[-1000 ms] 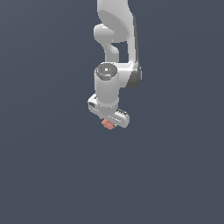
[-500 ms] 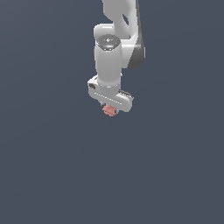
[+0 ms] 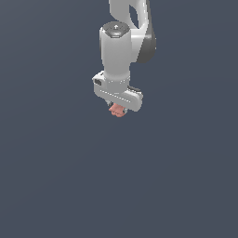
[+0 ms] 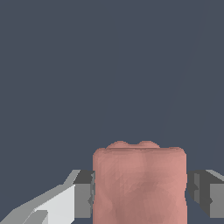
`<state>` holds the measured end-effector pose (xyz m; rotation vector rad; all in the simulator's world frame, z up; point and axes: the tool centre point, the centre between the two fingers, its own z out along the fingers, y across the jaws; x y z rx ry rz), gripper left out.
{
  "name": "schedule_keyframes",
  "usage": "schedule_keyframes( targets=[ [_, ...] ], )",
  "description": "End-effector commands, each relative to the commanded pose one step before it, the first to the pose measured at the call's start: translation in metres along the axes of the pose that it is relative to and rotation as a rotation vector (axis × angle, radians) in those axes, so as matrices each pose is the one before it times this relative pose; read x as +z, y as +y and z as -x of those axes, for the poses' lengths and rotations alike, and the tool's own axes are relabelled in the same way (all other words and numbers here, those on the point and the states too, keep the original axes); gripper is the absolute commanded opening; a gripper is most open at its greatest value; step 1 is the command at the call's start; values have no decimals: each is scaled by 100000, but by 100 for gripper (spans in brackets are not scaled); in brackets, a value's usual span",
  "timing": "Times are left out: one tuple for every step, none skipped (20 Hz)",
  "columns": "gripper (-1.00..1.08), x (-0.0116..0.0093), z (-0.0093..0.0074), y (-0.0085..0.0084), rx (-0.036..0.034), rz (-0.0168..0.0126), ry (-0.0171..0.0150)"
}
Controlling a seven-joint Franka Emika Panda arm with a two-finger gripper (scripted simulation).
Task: Pick up the object and move it to a goal position.
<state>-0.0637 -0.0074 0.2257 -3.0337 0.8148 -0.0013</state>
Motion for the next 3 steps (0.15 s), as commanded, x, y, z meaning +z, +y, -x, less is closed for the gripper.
schedule_keyframes(
  targets=[
    [-100, -152, 56, 10, 5, 54, -73],
    [-100, 27, -31, -19, 0, 0, 0],
    [-100, 14, -12, -7, 0, 0, 0]
  ],
)
